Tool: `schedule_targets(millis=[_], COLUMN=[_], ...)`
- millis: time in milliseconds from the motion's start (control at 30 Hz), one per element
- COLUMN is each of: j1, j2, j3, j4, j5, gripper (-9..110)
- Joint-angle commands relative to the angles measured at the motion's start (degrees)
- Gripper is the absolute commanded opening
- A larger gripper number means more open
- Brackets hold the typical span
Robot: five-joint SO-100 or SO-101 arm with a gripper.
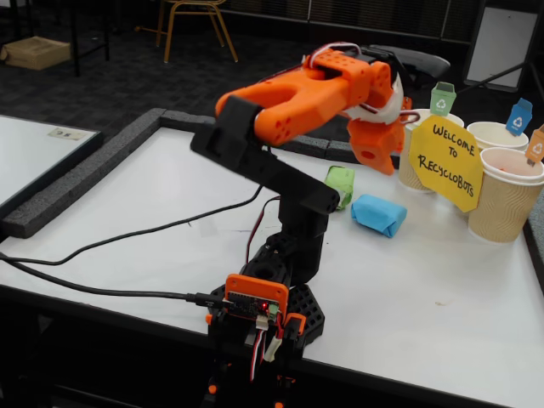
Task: Sort rubbish by color.
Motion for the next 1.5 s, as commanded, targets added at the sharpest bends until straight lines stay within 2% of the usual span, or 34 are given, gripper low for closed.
schedule_targets(millis=[0,333,933,1333,1467], j1=[1.23,-1.05,0.62,-5.63,-5.27], j2=[-2.37,-7.03,-18.37,-18.11,-18.37], j3=[-2.64,-2.29,-11.51,-6.94,-4.66], j4=[-2.64,-3.6,-6.15,-6.06,-10.11], j5=[-6.33,-18.63,-18.9,-18.28,-18.72], gripper=[10,13,13,18,19])
